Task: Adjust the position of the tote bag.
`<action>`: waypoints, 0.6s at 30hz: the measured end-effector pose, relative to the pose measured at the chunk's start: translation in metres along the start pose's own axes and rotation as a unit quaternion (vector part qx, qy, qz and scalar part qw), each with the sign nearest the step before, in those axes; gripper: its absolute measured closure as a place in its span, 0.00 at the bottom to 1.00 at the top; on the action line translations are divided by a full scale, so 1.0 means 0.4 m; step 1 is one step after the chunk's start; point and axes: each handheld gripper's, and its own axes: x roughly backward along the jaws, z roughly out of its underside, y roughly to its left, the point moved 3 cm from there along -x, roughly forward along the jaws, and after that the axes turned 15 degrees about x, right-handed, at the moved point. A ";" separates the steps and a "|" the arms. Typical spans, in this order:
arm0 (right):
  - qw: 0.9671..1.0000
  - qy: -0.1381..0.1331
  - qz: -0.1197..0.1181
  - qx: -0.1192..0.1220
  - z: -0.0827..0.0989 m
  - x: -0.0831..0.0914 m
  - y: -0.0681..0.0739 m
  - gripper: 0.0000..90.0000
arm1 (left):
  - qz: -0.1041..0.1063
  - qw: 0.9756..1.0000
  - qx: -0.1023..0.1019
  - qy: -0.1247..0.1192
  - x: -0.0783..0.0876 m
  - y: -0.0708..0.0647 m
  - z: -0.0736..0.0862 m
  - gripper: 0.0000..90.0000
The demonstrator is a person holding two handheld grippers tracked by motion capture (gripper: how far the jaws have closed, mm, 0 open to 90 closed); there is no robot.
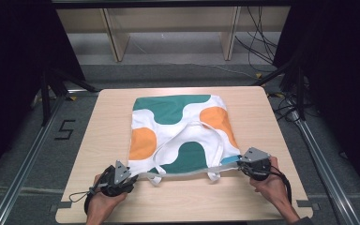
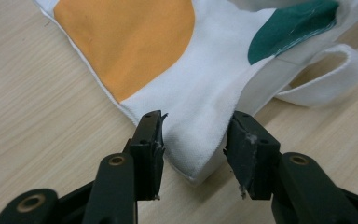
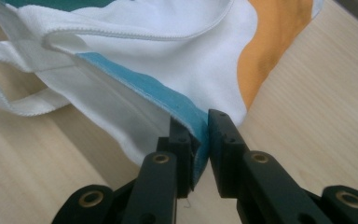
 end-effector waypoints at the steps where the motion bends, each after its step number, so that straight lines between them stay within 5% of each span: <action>1: 1.000 -0.003 -0.003 0.003 0.002 0.003 0.001 0.90 | -0.004 1.000 0.000 -0.001 -0.004 -0.005 0.001 0.62; 8: 1.000 -0.006 -0.008 0.006 0.008 0.014 0.016 0.89 | -0.022 1.000 0.008 0.012 -0.029 -0.018 -0.016 0.61; 11: 1.000 -0.006 -0.007 -0.003 0.008 0.013 0.017 0.88 | -0.023 1.000 -0.007 0.014 -0.051 -0.024 -0.023 0.64; 18: 1.000 -0.010 -0.007 0.006 0.007 0.014 0.015 0.89 | -0.018 1.000 -0.021 0.002 -0.038 -0.028 -0.036 0.88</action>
